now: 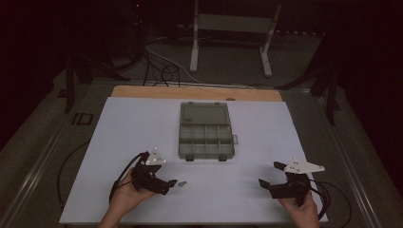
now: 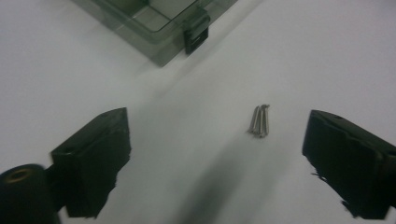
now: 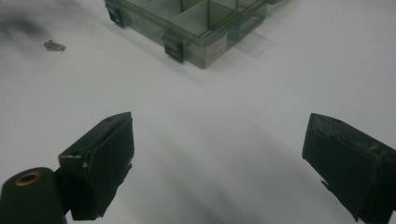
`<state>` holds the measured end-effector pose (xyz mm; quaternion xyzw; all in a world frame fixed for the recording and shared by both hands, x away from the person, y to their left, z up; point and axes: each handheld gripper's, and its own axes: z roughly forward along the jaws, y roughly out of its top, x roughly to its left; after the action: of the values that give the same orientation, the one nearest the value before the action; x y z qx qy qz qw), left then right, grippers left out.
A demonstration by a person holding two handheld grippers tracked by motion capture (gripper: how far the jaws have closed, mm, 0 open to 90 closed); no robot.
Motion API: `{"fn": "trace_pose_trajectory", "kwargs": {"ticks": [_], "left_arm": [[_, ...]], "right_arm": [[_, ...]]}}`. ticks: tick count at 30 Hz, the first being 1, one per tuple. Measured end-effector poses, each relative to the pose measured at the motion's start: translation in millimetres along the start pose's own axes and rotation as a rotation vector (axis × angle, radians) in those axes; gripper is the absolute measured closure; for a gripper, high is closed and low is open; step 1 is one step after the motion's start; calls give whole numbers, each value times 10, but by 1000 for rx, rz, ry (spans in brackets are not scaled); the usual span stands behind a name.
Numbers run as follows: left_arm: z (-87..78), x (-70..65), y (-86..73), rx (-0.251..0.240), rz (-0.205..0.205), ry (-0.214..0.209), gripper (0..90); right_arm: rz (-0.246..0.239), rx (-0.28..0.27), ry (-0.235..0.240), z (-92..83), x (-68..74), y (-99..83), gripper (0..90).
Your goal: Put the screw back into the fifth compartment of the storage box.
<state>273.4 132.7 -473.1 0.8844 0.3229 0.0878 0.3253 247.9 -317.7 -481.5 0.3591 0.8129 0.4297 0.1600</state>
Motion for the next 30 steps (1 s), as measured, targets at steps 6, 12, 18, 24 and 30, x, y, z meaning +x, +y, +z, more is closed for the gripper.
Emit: {"fn": "trace_pose_trajectory", "kwargs": {"ticks": [6, 12, 18, 24, 30], "left_arm": [[122, -30, 86, 48, 20, -30, 171], [225, -52, 146, 86, 41, -48, 268], [340, -101, 216, 133, 78, -42, 311], [430, -127, 272, 172, 90, -49, 452], [464, -129, 282, 199, 91, -66, 567]], "right_arm": [[-1, 5, 10, 4, 4, 0, 89], [-6, 5, 20, 4, 9, 3, 89], [-8, 18, 30, 26, 11, 3, 89], [-8, 17, 34, 24, 11, 2, 89], [-8, 19, 40, 25, 21, 3, 89]]}}
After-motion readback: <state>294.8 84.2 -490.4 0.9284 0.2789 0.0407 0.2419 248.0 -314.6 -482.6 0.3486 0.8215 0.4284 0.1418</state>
